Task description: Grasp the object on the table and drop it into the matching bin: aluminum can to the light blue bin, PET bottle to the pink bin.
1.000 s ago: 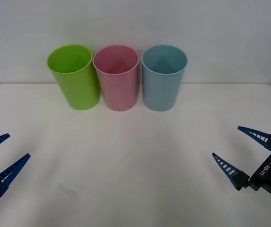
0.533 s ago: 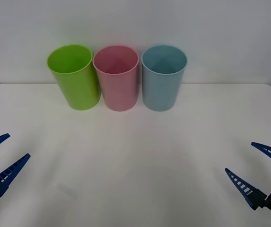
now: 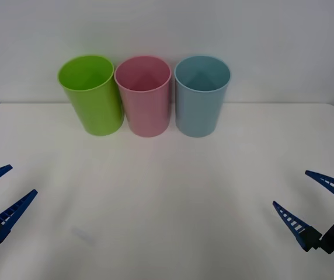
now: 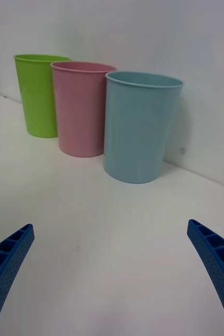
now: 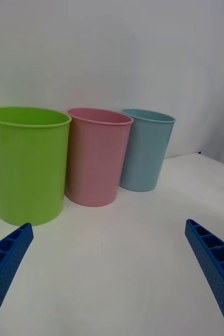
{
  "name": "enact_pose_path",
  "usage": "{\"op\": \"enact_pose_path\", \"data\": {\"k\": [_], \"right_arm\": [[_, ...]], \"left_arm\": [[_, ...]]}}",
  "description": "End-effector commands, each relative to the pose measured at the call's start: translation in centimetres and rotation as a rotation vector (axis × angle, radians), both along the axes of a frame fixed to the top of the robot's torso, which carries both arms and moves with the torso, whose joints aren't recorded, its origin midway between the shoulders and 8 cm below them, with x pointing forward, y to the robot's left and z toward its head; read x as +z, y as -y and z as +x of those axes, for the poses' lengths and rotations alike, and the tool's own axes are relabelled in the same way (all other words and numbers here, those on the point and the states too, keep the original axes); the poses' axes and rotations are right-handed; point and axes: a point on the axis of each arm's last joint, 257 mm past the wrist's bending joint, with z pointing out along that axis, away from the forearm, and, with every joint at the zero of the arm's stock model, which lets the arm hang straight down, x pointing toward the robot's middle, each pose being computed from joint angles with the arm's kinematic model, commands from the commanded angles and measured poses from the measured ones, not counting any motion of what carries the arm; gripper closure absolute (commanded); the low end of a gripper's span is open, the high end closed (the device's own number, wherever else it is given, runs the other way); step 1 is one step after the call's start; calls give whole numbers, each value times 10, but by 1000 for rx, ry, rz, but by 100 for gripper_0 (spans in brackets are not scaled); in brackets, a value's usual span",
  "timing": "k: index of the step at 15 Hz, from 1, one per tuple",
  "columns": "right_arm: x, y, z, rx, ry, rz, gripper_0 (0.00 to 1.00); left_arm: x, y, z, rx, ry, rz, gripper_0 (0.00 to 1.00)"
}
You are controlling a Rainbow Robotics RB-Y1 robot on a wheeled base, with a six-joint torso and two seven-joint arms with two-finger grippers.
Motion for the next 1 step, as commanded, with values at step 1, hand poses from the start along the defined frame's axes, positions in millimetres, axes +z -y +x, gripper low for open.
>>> {"op": "enact_pose_path", "data": {"k": [1], "right_arm": [[0,0,0,-1,-1,0,0]], "left_arm": [[0,0,0,0,0,0,0]]}}
